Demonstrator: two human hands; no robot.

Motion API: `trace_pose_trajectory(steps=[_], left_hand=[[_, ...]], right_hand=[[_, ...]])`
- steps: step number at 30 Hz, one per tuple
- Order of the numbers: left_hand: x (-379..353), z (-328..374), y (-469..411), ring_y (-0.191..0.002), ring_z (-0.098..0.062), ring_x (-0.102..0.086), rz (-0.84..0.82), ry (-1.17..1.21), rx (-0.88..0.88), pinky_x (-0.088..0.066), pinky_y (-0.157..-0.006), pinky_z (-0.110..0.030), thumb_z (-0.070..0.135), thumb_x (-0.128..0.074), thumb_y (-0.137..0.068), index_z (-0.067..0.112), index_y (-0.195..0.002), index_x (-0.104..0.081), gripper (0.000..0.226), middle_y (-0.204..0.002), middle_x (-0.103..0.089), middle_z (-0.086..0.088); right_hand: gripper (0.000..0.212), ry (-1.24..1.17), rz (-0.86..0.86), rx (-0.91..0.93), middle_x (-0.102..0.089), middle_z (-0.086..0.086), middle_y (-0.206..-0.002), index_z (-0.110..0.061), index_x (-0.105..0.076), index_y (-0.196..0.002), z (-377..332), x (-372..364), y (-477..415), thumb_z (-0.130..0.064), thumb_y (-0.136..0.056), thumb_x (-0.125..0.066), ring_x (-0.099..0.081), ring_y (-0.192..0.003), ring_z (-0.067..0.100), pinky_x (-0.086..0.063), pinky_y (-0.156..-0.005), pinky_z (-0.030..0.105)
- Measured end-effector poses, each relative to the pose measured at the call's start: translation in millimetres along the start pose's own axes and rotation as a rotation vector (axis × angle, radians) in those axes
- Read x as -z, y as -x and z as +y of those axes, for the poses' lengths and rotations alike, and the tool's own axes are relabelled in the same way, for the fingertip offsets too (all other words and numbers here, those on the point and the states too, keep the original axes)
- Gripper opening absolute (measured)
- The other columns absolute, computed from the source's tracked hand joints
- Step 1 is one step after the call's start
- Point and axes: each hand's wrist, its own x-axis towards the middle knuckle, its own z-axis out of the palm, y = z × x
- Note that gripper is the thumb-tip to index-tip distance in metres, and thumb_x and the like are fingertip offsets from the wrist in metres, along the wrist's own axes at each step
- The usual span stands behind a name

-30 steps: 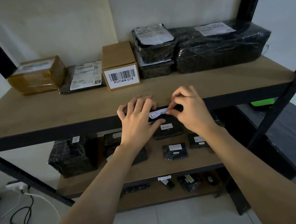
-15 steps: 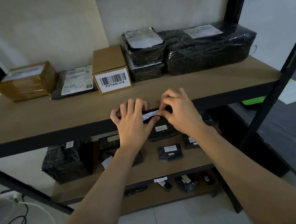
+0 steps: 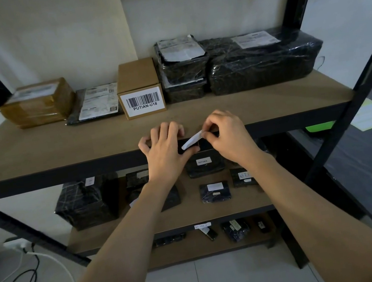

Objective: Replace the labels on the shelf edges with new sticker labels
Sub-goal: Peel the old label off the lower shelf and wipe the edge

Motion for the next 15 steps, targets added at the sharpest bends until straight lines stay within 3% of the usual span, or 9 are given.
trace_pose_trajectory(steps=[8,15], left_hand=[[9.6,-6.4,-1.8,-0.106,-0.016,-0.040,-0.102,0.038,-0.045,-0.019,-0.088,-0.037,0.042,-0.071,-0.076,0.026,-0.100,-0.044,0.039,-0.110,-0.049,0.008],[9.3,-8.0,-2.2,-0.105,-0.015,-0.038,-0.106,0.070,-0.044,-0.011,-0.086,-0.031,0.040,-0.071,-0.076,0.027,-0.100,-0.043,0.039,-0.110,-0.048,0.009]], right_hand=[[0.005,-0.033,0.061,-0.028,-0.061,0.002,-0.089,-0.009,-0.062,-0.085,0.6,-2.9,0.1,-0.013,-0.084,-0.064,-0.053,-0.086,0.016,-0.039,-0.075,0.025],[0.003,-0.060,0.082,-0.031,-0.063,0.001,-0.087,-0.010,-0.063,-0.086,1.0,-3.7,1.0,-0.012,-0.084,-0.063,-0.053,-0.086,0.015,-0.039,-0.073,0.023]])
